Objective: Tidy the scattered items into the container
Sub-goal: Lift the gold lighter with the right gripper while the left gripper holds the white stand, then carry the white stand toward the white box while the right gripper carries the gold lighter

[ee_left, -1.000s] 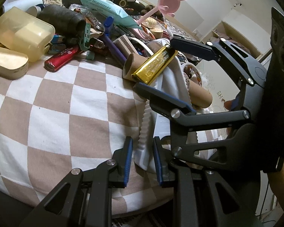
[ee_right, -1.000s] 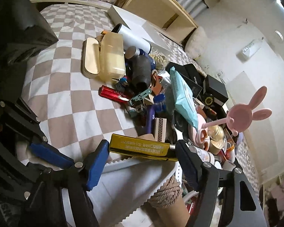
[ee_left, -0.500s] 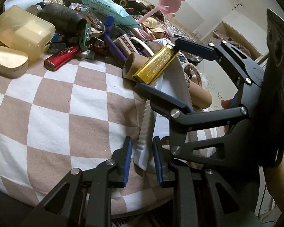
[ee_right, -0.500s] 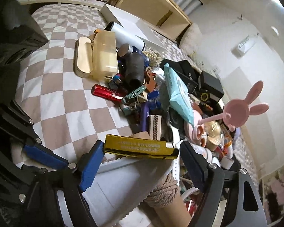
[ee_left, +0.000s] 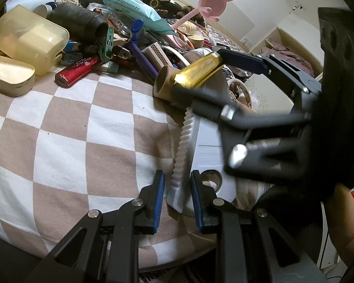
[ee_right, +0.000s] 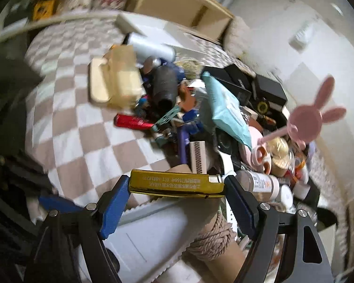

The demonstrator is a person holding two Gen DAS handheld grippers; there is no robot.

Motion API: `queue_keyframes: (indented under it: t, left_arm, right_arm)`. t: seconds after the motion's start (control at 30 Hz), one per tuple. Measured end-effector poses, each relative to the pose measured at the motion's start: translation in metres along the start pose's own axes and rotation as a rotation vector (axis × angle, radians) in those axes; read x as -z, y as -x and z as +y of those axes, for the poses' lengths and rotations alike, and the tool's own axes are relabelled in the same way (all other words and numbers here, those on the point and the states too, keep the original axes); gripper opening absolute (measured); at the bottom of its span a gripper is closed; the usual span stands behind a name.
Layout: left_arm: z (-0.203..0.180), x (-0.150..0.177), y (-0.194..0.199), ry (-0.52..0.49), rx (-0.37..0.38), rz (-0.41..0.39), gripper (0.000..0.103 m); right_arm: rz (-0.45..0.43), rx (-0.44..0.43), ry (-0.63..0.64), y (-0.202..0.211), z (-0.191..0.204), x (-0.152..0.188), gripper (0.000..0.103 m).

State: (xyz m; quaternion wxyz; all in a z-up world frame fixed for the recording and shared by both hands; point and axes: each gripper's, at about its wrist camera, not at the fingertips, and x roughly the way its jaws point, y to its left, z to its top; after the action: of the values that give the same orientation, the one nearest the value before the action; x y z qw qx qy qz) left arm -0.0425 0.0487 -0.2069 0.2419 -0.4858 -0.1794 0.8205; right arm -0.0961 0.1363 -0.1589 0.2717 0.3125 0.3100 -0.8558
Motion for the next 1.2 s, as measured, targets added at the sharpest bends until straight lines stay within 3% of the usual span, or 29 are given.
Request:
queue_keyframes:
  t: [0.13, 0.3, 0.4, 0.47, 0.57, 0.9, 1.2]
  left_arm:
    - [0.0, 0.001, 0.0, -0.001, -0.001, 0.0, 0.024]
    - [-0.006, -0.001, 0.0, -0.029, -0.014, -0.002, 0.025]
    - [-0.02, 0.0, -0.001, -0.097, -0.04, -0.005, 0.04]
    - [-0.032, 0.0, -0.002, -0.147, -0.047, -0.012, 0.061]
    - [-0.046, -0.003, -0.007, -0.194, -0.085, -0.021, 0.078]
    - [-0.061, -0.04, -0.029, -0.11, -0.157, -0.035, 0.085]
    - [-0.085, -0.035, -0.06, -0.19, -0.356, -0.003, 0.083]
  right_arm:
    - [-0.021, -0.078, -0.262, 0.005, -0.039, -0.001, 0.081]
    - [-0.122, -0.241, -0.679, 0.019, -0.096, 0.018, 0.081]
    - [-0.157, -0.285, -0.82, 0.024, -0.114, 0.034, 0.081]
    - [-0.162, -0.295, -0.869, 0.025, -0.121, 0.043, 0.081]
    - [-0.167, -0.308, -0.925, 0.025, -0.128, 0.053, 0.081]
    - [-0.212, -0.327, -0.979, 0.036, -0.138, 0.064, 0.081]
    - [-0.234, -0.295, -1.057, 0.043, -0.158, 0.086, 0.081]
